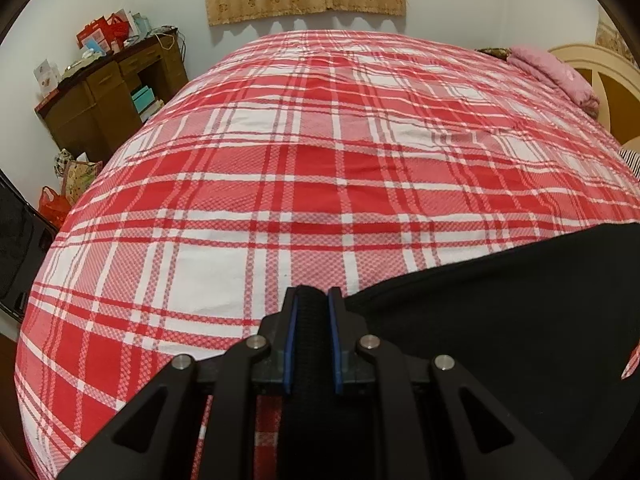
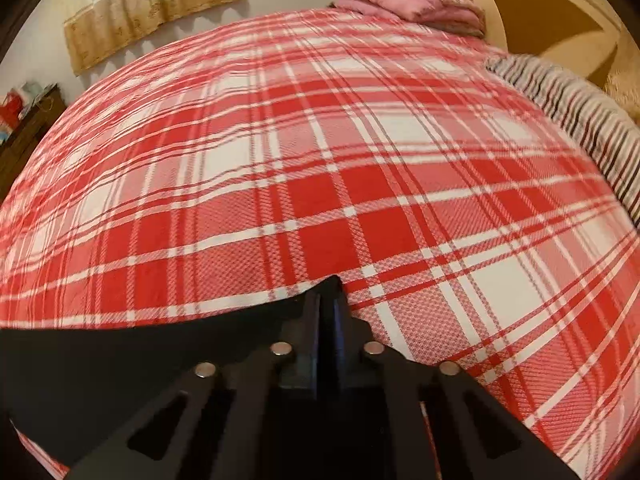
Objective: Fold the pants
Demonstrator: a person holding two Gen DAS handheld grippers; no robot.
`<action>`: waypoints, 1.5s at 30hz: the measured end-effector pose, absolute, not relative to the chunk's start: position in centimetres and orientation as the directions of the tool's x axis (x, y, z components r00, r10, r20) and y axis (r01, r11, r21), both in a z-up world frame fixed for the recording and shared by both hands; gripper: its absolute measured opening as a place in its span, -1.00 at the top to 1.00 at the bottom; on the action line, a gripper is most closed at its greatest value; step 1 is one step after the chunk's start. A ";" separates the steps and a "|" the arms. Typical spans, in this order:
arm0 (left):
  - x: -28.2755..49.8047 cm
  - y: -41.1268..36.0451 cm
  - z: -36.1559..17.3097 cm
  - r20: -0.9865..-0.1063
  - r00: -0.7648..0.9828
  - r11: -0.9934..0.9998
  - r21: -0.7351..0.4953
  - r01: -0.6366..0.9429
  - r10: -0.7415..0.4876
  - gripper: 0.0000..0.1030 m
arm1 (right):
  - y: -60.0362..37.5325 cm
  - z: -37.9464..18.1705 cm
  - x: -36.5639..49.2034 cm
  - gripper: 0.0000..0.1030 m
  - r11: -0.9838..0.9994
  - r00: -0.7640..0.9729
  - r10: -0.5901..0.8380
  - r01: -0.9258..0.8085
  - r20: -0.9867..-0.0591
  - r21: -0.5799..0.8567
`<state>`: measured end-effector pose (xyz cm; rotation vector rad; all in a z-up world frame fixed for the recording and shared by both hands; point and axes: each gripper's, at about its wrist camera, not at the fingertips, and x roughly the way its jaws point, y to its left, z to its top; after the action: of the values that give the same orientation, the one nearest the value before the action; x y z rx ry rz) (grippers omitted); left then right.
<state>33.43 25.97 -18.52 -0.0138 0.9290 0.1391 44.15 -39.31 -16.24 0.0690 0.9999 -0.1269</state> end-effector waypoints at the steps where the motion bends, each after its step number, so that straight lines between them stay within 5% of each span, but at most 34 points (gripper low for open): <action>1: 33.5 25.8 -18.4 -0.800 0.588 0.991 0.057 -0.123 0.119 0.71 | -39.0 -15.7 43.7 0.90 0.991 0.550 -0.064 0.130 -0.833 0.010; 21: 27.8 27.9 -11.6 -0.600 0.797 0.978 -0.199 -0.061 -0.072 0.74 | -38.8 -6.1 30.4 0.91 0.998 0.768 0.029 0.017 -0.640 0.066; 32: 22.9 28.6 -10.4 -0.504 0.848 0.966 -0.255 0.036 -0.165 0.74 | -41.2 -7.9 23.8 0.91 0.988 0.783 0.063 0.038 -0.618 0.149; 45: 17.4 28.3 -12.1 -0.509 0.840 0.972 -0.221 0.082 -0.186 0.74 | -43.8 -11.9 16.9 0.91 0.979 0.741 0.065 0.083 -0.669 0.187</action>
<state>17.43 28.34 -12.13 -0.1940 0.5556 -0.1426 16.93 -43.83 -11.88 0.2104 0.7378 -0.0100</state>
